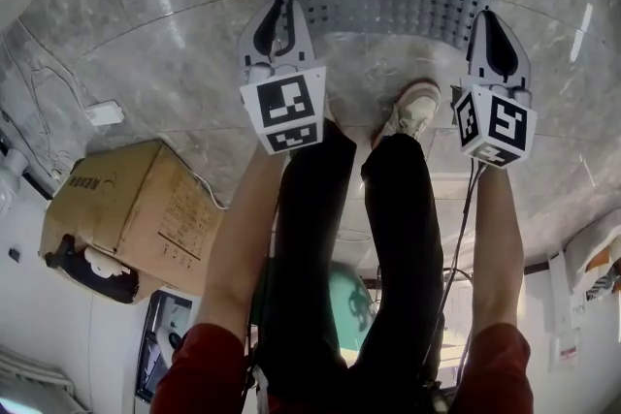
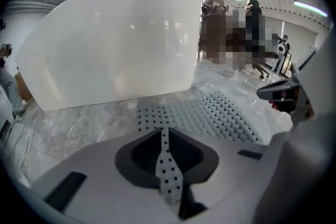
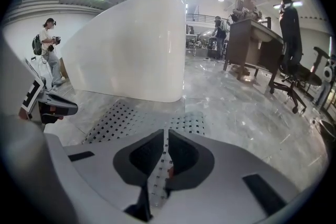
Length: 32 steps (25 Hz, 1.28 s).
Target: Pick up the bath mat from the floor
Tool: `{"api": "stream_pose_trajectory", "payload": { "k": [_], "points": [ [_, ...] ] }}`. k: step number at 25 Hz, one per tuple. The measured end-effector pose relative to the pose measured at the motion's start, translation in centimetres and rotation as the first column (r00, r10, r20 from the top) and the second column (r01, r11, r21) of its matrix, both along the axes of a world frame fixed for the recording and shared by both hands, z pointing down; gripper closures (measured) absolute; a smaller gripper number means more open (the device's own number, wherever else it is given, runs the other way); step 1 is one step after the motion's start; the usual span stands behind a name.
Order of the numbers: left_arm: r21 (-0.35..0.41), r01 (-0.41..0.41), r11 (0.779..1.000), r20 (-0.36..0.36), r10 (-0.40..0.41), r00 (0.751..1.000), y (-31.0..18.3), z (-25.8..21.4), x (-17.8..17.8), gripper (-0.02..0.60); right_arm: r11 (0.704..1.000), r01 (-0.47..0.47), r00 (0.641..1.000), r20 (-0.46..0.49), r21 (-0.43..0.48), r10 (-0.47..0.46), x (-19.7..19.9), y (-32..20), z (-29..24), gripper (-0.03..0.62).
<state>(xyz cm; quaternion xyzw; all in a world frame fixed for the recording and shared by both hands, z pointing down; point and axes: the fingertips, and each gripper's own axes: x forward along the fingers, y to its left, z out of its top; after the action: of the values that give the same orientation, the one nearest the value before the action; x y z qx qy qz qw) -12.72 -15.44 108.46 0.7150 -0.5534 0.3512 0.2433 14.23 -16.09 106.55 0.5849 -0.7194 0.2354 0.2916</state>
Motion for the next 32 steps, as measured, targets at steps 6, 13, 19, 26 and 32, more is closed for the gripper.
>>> {"api": "stream_pose_trajectory", "payload": {
  "k": [6,13,19,26,32],
  "points": [
    [-0.117,0.13,0.985,-0.042,-0.136,0.99,0.6,4.3,-1.8,0.46,0.998,-0.011,1.0,-0.017,-0.066,0.01,1.0,0.5,3.5,0.458],
    [-0.176,0.143,0.974,-0.002,-0.146,0.989,0.2,8.1,-2.9,0.379,0.982,-0.051,0.999,-0.02,-0.183,0.048,3.6,0.6,8.1,0.391],
    [-0.222,0.128,0.967,0.014,-0.128,0.992,0.2,10.5,-3.3,0.307,0.964,-0.104,0.994,-0.005,-0.245,0.106,5.5,0.3,10.7,0.33],
    [-0.259,0.135,0.956,0.026,-0.133,0.991,-0.4,12.4,-3.6,0.262,0.948,-0.108,0.994,-0.002,-0.298,0.113,6.6,-0.8,13.2,0.293],
    [-0.306,0.151,0.94,0.054,-0.141,0.989,-0.6,14.9,-4.5,0.235,0.924,-0.121,0.991,0.008,-0.364,0.133,7.6,-0.3,15.7,0.26]
  ]
}}
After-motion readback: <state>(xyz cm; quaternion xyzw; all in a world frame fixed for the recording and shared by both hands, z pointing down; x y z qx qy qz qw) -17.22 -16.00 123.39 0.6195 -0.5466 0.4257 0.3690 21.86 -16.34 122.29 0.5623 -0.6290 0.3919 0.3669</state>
